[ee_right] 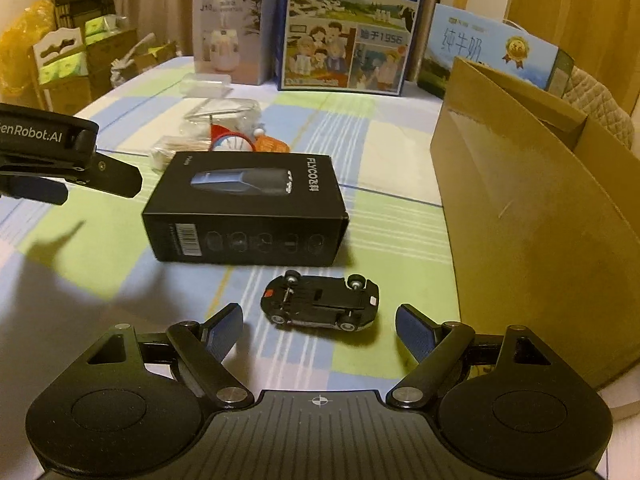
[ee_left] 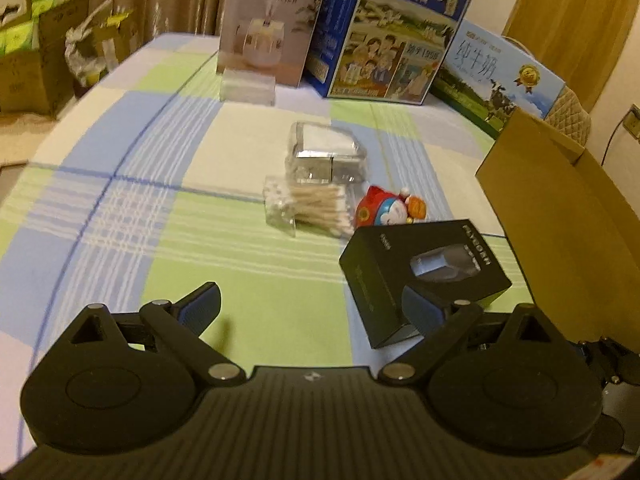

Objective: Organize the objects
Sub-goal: 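Lower the right tool onto the black toy car and close on it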

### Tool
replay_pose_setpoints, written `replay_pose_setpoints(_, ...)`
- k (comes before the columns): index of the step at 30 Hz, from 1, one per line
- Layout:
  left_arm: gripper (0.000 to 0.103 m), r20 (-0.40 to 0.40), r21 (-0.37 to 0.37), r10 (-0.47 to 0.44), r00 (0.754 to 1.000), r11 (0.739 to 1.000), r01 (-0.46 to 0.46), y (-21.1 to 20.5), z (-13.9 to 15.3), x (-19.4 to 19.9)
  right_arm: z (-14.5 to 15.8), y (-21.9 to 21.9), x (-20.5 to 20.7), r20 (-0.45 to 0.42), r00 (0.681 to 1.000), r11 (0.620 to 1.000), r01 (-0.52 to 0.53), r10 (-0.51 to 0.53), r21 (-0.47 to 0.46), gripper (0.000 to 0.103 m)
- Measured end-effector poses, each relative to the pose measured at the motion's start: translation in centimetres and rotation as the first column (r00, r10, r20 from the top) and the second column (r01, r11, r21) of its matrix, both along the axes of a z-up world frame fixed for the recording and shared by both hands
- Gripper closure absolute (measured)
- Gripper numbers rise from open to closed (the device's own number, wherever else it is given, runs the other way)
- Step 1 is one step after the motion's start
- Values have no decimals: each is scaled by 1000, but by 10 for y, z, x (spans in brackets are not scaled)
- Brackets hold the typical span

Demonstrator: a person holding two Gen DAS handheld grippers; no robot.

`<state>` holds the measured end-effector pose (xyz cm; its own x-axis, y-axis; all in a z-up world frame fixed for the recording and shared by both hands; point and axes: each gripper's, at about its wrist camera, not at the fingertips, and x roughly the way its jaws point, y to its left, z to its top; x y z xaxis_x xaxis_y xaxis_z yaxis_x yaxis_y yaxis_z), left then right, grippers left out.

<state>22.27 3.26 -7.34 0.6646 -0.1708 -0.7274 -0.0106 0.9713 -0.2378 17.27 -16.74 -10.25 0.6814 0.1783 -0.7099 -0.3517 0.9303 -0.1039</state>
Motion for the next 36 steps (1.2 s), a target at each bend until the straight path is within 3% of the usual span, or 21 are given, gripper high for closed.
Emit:
replay_pose_setpoints(15,7,-28,-52,11,1000,999,-12,1,-12,11,-5,5,7,31,999,999,36,-35,-27,23)
replay_pose_setpoints(21,7,-25,-59,4,1000,998,-6,-2,-12,11,-3,6,7,30,999,999,31,-31,-19,38)
replay_pose_setpoints(36,7,-15,-40,-26,1000,999,26,-7,-10,12,3,3,6,30,999,999,38,-38,11,39)
